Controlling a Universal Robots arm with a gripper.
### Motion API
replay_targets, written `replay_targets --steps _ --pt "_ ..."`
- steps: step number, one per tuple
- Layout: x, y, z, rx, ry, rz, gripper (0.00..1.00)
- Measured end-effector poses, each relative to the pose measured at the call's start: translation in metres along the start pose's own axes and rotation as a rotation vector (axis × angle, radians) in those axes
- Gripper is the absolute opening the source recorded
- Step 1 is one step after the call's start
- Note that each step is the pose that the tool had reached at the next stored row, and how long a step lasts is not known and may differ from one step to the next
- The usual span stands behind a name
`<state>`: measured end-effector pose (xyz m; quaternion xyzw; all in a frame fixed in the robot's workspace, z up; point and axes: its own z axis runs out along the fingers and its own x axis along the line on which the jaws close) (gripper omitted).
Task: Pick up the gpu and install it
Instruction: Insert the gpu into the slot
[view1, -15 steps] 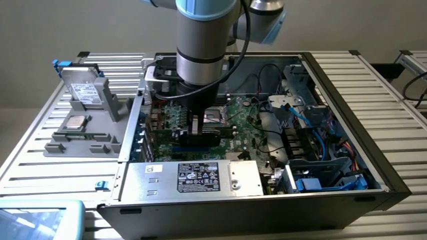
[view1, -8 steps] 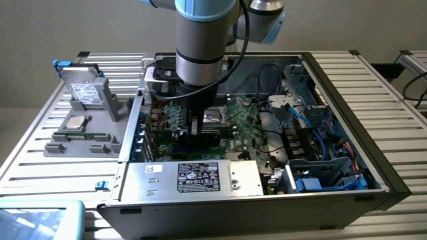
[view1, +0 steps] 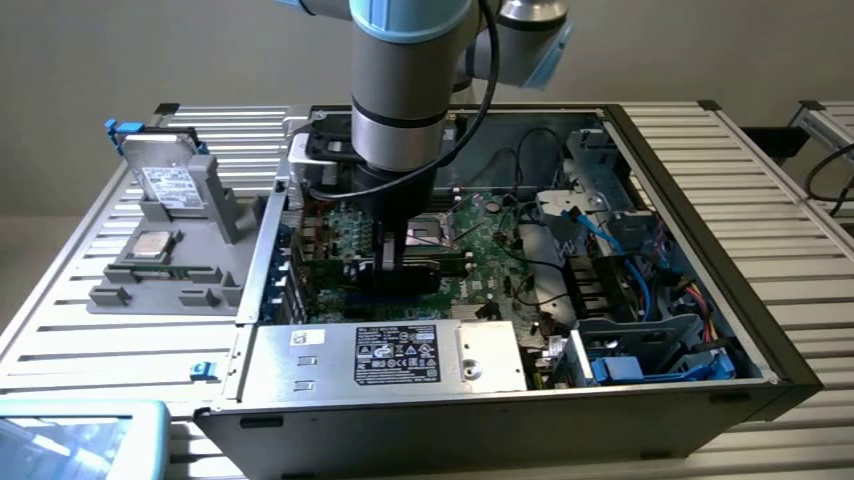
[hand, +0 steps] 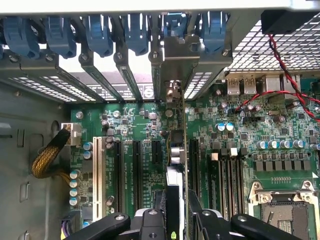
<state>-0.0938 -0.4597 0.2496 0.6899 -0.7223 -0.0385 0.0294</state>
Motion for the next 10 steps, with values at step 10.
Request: replay_targets --steps 10 --pt "0.0 -0.0001 0.0003 -0.0014 0.0 0.0 0.28"
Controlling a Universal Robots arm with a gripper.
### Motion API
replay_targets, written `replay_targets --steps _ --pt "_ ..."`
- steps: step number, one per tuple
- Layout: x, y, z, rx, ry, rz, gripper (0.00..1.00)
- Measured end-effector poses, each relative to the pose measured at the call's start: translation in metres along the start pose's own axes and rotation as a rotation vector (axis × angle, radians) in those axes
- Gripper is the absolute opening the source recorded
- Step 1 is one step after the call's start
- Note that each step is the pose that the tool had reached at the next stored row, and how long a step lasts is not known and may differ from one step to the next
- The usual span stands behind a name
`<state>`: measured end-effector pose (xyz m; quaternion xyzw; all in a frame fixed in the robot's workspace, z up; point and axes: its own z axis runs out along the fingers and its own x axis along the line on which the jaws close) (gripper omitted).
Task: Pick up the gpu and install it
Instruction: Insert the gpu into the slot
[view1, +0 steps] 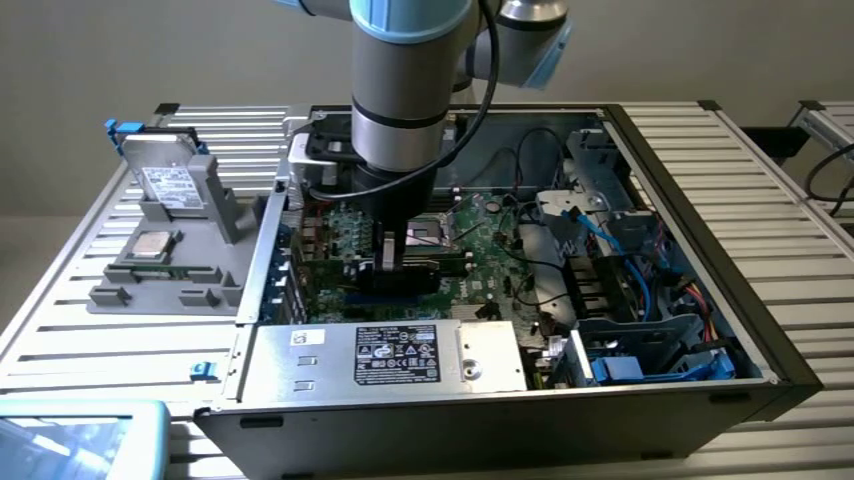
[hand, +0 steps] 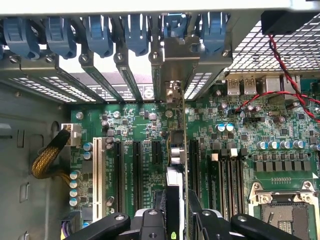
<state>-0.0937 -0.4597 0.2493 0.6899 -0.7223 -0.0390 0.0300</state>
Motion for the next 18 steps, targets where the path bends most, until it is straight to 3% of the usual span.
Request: replay_targets --steps 18 --pt "0.0002 0.0019 0.0016 -0.0001 0.0001 0.0 0.28"
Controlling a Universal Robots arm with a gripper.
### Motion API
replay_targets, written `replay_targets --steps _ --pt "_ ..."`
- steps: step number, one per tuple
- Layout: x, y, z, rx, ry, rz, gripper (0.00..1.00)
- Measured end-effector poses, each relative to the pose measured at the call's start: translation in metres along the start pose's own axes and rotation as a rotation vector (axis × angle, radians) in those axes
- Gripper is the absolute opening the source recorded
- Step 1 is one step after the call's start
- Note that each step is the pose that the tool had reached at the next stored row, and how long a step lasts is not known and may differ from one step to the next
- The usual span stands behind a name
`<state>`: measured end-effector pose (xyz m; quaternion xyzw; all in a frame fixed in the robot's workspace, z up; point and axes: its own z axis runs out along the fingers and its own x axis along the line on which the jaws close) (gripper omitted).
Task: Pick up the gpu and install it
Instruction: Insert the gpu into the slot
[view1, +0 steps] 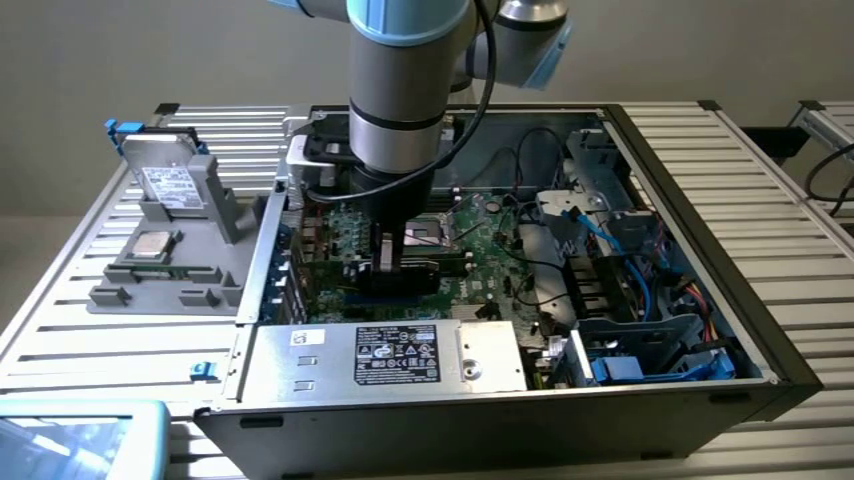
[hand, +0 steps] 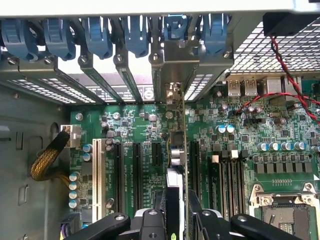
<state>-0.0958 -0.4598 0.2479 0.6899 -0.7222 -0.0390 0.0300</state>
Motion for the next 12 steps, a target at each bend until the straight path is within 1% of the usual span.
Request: replay_targets --steps 12 --pt "0.0 0.0 0.0002 0.0001 -0.0001 0.0 0.28"
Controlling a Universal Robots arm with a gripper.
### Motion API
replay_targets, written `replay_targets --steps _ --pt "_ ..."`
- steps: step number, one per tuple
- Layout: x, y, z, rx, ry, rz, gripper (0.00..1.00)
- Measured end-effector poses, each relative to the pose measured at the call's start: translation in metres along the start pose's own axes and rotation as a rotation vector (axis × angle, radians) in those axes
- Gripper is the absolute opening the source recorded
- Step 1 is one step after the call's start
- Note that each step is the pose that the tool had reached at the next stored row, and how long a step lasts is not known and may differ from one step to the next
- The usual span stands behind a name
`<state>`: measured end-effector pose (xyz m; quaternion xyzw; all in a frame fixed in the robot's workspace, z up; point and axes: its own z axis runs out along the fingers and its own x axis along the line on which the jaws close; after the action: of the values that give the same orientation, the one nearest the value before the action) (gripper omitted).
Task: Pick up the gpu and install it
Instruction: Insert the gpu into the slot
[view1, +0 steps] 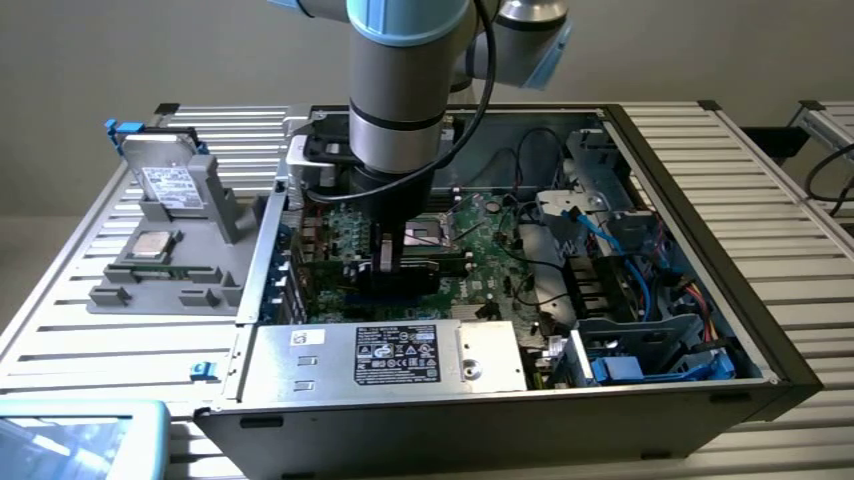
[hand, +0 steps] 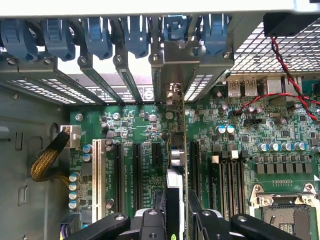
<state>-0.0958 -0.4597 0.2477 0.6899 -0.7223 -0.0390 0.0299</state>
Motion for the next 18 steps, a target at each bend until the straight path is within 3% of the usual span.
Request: replay_targets --steps 5,10,18 --pt "0.0 -0.0001 0.0001 0.0 0.0009 0.0 0.28" --pt "0.0 0.0 0.0002 0.0003 0.006 0.001 0.28" --pt "0.0 0.0 0.0001 0.0004 0.0066 0.001 0.28"
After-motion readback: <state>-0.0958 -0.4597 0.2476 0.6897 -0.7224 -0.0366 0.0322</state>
